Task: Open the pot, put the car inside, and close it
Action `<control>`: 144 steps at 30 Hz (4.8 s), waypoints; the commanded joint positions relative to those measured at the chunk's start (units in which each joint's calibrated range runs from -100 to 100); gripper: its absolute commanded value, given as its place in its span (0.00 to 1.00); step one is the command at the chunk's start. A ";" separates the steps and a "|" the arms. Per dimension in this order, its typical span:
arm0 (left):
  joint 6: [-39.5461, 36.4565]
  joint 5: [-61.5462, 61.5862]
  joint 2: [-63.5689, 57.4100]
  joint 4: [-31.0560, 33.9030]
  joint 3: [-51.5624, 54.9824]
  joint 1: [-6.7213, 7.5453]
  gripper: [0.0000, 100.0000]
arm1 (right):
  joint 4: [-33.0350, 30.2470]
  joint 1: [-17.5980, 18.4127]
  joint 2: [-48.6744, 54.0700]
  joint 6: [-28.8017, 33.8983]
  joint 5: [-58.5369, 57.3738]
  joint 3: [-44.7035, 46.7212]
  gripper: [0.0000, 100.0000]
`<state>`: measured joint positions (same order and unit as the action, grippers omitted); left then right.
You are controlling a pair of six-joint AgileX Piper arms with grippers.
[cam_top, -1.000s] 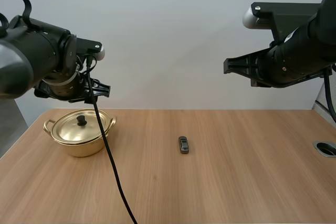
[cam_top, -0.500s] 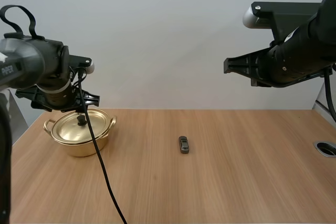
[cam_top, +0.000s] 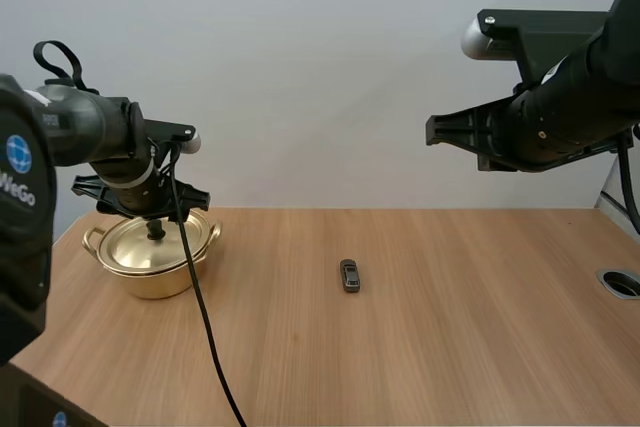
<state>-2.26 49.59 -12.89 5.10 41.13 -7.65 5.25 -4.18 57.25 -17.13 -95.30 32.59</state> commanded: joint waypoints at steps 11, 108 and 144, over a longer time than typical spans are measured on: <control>0.13 -9.78 6.39 2.87 -0.27 -0.10 0.94 | 0.07 0.01 -0.03 -0.07 -3.20 0.07 0.00; 8.66 50.41 -38.84 -16.47 -29.33 -2.16 0.00 | 32.79 0.01 -22.22 -26.11 18.50 9.38 1.00; 8.66 50.41 -38.84 -15.57 -29.33 -2.16 0.00 | 25.59 6.82 -54.29 -30.26 29.50 9.09 1.00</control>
<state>6.38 99.98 -51.80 -10.50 11.80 -9.80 31.01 2.43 3.72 -47.40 -66.03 41.64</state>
